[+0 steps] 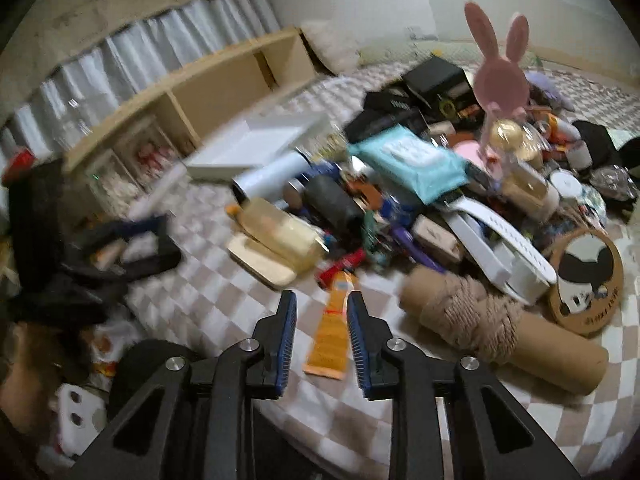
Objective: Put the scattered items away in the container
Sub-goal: 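Close the right tool on the orange tube's cap end while the left tool holds the marker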
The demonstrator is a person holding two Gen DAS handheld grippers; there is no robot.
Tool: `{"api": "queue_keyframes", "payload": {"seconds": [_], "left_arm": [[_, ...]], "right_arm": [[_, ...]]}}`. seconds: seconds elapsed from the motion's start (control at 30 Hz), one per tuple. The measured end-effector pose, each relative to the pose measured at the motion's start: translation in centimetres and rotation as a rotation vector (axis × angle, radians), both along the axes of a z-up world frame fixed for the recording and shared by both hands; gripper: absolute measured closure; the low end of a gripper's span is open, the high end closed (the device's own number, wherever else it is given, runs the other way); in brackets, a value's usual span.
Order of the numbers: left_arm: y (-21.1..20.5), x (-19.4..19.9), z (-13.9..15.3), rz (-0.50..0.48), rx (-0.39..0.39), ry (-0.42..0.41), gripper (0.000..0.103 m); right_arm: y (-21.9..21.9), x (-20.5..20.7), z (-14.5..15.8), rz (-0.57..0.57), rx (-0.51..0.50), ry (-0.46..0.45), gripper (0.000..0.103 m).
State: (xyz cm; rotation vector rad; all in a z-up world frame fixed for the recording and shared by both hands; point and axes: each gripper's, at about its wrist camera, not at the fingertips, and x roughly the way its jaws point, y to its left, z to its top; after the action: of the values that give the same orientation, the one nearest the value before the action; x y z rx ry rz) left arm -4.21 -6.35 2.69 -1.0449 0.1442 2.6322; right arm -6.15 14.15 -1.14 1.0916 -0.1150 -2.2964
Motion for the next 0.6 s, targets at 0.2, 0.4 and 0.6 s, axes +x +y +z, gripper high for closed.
{"api": "queue_keyframes", "payload": {"seconds": [0.2, 0.4, 0.6], "left_arm": [[0.8, -0.4, 0.2, 0.007, 0.020, 0.000, 0.022], [1.0, -0.6, 0.5, 0.027, 0.051, 0.008, 0.022], [1.1, -0.8, 0.8, 0.045, 0.059, 0.022, 0.022]], "right_arm": [[-1.8, -1.0, -3.4, 0.013, 0.045, -0.050, 0.023], [-4.4, -3.2, -5.5, -0.017, 0.090, -0.062, 0.040], [-5.5, -5.0, -7.5, -0.037, 0.132, -0.107, 0.054]]}}
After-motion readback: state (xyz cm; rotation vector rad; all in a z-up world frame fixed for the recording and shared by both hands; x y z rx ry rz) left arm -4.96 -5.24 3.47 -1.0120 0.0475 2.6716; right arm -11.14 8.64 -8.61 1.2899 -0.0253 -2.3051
